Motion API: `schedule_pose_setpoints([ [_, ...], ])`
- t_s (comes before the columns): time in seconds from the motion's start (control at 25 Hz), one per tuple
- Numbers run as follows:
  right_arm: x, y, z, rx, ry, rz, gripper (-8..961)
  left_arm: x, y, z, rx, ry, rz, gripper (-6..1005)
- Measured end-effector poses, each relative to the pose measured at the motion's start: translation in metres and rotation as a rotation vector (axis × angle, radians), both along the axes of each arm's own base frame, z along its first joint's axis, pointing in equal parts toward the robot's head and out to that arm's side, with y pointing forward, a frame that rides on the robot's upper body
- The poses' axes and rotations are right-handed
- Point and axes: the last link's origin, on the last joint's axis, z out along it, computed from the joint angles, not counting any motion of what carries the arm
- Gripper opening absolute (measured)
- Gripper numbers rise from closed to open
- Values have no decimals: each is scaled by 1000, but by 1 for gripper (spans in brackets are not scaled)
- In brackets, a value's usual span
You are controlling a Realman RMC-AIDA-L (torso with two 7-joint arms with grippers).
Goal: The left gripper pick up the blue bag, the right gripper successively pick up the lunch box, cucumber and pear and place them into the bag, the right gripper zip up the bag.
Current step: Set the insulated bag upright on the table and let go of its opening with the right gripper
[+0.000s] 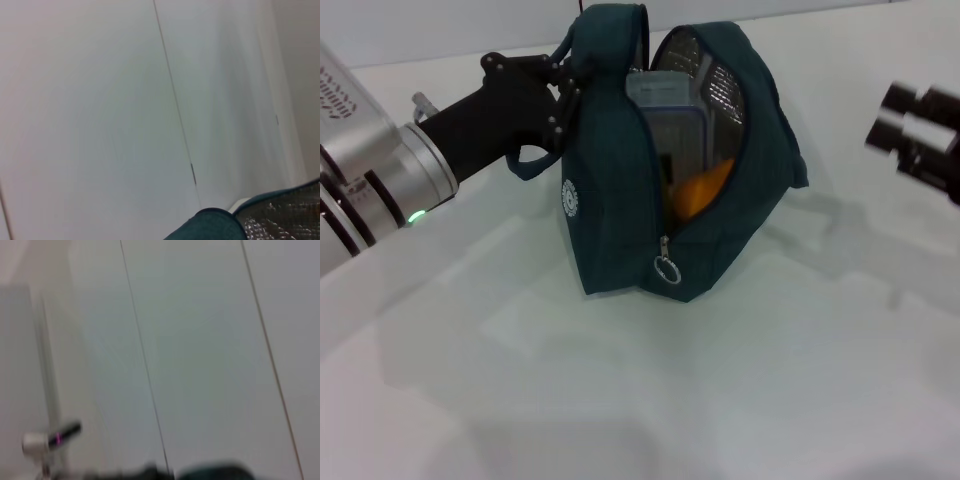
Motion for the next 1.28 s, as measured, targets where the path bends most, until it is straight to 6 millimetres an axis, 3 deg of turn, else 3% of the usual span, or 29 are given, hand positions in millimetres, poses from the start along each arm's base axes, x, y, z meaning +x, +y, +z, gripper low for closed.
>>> schedule_pose_setpoints([
  [0.24, 6, 9, -27, -117, -137, -51, 491, -1, -1, -1, -2, -2, 4, 176],
  [0.76, -16, 43, -47, -175, -281, -9, 392, 3, -4, -3, -13, -19, -11, 179],
  [1.08, -11, 40, -41, -143, -267, -21, 331, 0, -6, -3, -11, -23, -4, 180],
  [1.28, -12, 37, -32, -52, -218, -10, 178, -5, -10, -2, 9, -19, -19, 181],
])
